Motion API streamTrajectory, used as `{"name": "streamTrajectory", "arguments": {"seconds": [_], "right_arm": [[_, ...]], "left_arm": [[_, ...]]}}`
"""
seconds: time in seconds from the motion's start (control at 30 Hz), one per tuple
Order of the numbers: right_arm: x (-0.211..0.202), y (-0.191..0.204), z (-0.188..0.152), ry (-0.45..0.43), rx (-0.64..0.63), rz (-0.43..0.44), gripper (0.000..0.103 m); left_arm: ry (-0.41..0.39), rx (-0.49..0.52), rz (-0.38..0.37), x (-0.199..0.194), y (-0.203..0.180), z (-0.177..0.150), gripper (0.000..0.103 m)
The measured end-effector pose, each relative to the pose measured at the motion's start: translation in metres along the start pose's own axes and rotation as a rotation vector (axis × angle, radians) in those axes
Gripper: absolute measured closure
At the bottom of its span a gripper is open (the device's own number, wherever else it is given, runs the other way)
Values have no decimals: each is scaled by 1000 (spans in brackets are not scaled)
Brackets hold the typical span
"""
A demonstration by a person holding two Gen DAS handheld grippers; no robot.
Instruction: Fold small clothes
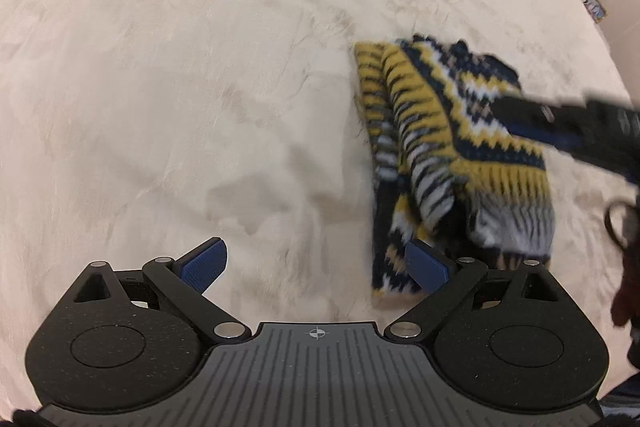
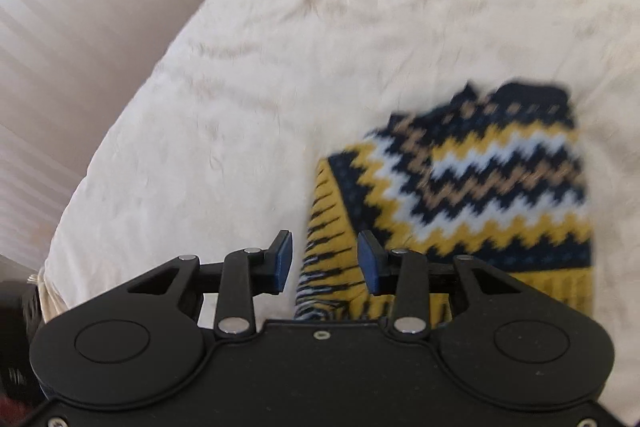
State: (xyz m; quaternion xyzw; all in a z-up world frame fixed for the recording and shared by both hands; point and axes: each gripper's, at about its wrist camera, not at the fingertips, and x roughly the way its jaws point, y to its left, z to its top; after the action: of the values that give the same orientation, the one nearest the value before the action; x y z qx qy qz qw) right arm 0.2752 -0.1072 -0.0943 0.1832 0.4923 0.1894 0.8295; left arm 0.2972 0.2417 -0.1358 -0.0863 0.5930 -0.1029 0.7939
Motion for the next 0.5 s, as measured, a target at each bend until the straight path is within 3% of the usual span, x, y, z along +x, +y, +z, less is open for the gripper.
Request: {"name": "streamTrajectory", "arguments": {"seconds": [0.23,0.37,0.5], "right_arm": [[-36,-1,-36,-4,-237,-155,44],[-41,12,-71,35,-383,-159,39],[-40,35,-100,29,-518,-170,34]], "left_arm": [[-23,1,-94,1,-17,41,6],[3,-18,-167,18,-32,61,6],[40,12,-175,41,-50,77,7]]}}
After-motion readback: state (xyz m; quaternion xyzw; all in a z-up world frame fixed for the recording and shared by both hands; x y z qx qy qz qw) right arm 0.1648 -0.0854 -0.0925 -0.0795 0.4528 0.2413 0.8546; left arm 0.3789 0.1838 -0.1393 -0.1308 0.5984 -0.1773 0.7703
